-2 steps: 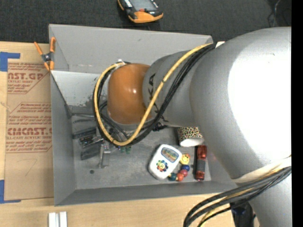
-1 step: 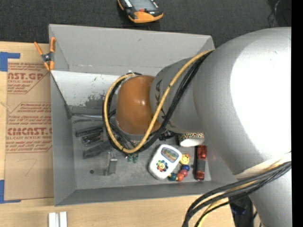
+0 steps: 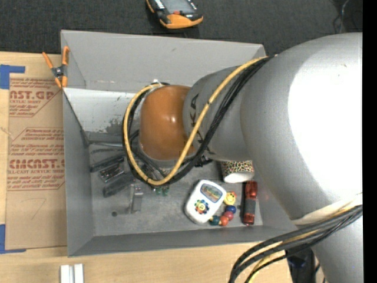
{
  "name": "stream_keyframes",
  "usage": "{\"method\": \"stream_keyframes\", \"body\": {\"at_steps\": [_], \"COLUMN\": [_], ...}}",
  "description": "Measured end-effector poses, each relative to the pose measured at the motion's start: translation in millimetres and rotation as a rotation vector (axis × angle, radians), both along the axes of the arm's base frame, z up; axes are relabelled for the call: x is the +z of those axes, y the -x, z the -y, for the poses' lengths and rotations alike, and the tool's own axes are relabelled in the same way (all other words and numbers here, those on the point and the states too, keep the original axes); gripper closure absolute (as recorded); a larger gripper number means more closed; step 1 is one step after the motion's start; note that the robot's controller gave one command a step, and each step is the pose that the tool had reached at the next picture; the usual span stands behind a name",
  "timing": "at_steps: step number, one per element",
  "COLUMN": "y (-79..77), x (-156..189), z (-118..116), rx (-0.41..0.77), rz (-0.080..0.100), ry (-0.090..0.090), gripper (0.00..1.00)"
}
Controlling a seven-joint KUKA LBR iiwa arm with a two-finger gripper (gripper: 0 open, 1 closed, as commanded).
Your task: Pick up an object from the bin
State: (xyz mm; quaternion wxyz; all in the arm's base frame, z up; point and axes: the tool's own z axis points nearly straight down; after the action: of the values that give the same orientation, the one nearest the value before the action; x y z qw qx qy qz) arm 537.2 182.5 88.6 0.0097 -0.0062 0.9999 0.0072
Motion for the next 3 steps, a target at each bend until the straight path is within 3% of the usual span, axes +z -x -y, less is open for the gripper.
{"method": "stream_keyframes", "body": {"at_steps": [1,2,3], "y": [10.0,4.5,-1.0], "x": [-13.9,-16.2,-11.0], "z": [24.8,19.9,16.8], "rx": [0.196,0.333,0.334], "rz": [0.026,0.02,0.043], "ry": [-0.004,0.004,-0.002], "gripper": [0.0,0.0,1.0]}}
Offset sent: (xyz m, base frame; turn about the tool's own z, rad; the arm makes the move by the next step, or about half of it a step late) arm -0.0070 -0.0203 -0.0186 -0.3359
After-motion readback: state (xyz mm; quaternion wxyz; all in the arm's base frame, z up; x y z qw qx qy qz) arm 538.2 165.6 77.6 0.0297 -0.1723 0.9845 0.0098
